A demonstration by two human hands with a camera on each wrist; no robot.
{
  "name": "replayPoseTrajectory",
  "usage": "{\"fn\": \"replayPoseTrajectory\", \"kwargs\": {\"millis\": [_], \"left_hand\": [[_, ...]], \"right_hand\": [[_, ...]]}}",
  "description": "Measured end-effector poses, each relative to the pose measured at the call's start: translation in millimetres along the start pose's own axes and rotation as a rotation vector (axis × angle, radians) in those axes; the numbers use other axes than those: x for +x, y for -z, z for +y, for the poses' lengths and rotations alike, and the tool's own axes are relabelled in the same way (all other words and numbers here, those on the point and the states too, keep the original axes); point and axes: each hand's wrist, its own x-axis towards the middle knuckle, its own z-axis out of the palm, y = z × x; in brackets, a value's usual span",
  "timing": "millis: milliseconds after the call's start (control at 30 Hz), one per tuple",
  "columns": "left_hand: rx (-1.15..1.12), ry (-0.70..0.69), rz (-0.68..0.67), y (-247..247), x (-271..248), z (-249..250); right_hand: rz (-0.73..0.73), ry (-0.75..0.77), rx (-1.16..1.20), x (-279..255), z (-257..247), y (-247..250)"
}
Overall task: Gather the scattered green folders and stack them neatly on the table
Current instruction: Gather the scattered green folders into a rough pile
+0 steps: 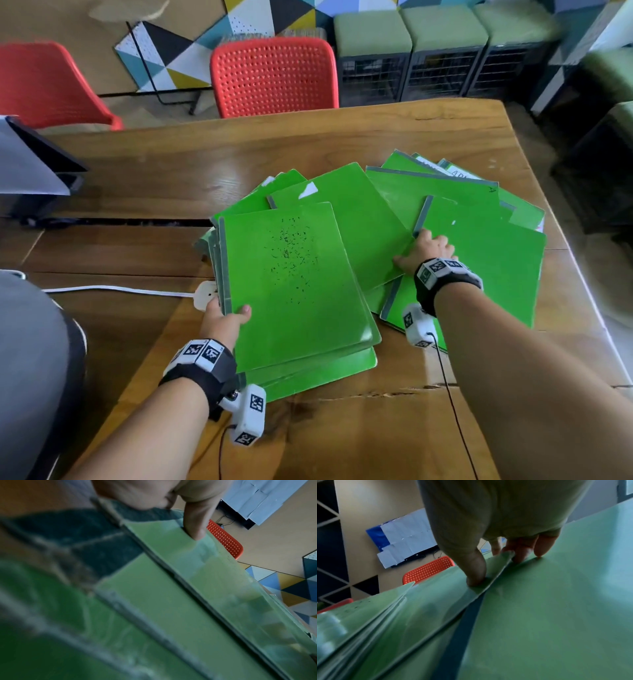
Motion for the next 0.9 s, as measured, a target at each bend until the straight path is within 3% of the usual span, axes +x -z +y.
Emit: {"fn": "replayPoseTrajectory", "kwargs": {"millis": [133,267,467,567,767,900], "left_hand": [[-0.041,0.013,-0.008,-1,1,4],[-0.092,-0.020,0.029,8,-2,9],[-0.093,-0.013,0.131,34,-20,7],[-0.117,0.003,0.138,41,-25,-2],[-0.174,-0.033,0.065,18,-42,-6],[-0.115,-0.008,-0.021,2,-50,-5]], "right_hand": [[-0.052,0.055,0.314,-9,-1,3],[0.050,0.055,0.676,-37,10,31],[0.315,0.070,0.781,-77,37,86],[0.373,0.068,0.807,-92,46,97],[0.108,0.083,0.856,-136,25,32],[-0.044,0.161,0.592,-159,12,-29]]}}
